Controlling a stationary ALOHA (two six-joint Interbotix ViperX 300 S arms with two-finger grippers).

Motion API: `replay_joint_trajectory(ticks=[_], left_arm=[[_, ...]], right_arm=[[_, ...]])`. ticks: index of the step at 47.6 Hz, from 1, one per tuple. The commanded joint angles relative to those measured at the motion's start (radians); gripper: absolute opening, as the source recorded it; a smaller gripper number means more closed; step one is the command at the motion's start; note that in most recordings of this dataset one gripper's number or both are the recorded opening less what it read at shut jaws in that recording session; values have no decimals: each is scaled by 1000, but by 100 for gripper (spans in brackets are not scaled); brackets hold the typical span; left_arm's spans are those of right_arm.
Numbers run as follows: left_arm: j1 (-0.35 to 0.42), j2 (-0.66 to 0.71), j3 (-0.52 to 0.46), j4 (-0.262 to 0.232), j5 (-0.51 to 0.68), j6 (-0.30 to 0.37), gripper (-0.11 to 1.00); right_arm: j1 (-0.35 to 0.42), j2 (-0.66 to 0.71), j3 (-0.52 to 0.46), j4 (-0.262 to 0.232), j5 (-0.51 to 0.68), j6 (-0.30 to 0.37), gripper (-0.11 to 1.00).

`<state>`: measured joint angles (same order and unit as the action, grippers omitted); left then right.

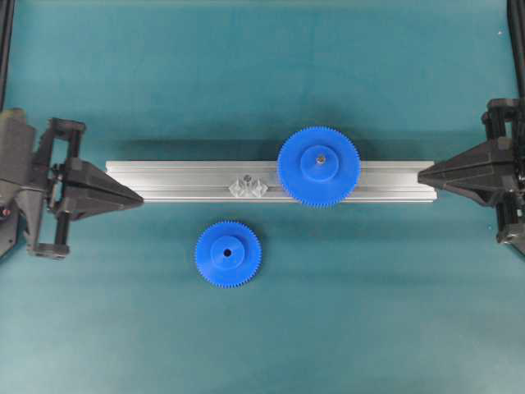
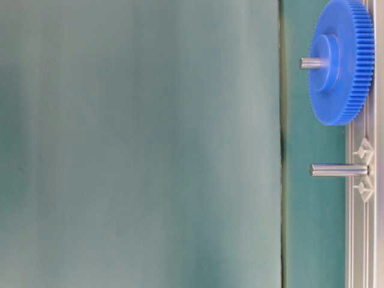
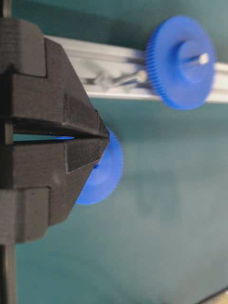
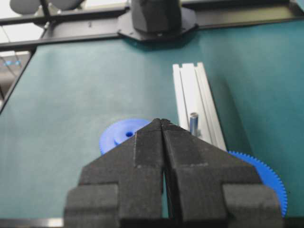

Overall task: Find the location of the shaft and insert the small gear.
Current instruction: 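Move the left gripper toward the small blue gear on the table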

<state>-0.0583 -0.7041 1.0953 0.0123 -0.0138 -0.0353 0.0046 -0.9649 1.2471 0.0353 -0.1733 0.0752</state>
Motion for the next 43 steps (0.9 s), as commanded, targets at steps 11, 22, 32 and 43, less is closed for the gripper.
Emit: replay_joint_trajectory(ticks=[11,22,32,43], left_arm=[[-15,110,-87,3,43,-32,-2],[-32,201,-143,2,81,-35,-2],[-37,302,-209,3,118,-35,-2],[-46,400,-272,2,132,-35,-2]], right_arm=[[-3,9,-2,2,-3,9,-2],[-3,9,6,3,-3,11,-2],[-3,9,12,5,-5,11,-2],[-5,8,21,5,-5,26,-2]])
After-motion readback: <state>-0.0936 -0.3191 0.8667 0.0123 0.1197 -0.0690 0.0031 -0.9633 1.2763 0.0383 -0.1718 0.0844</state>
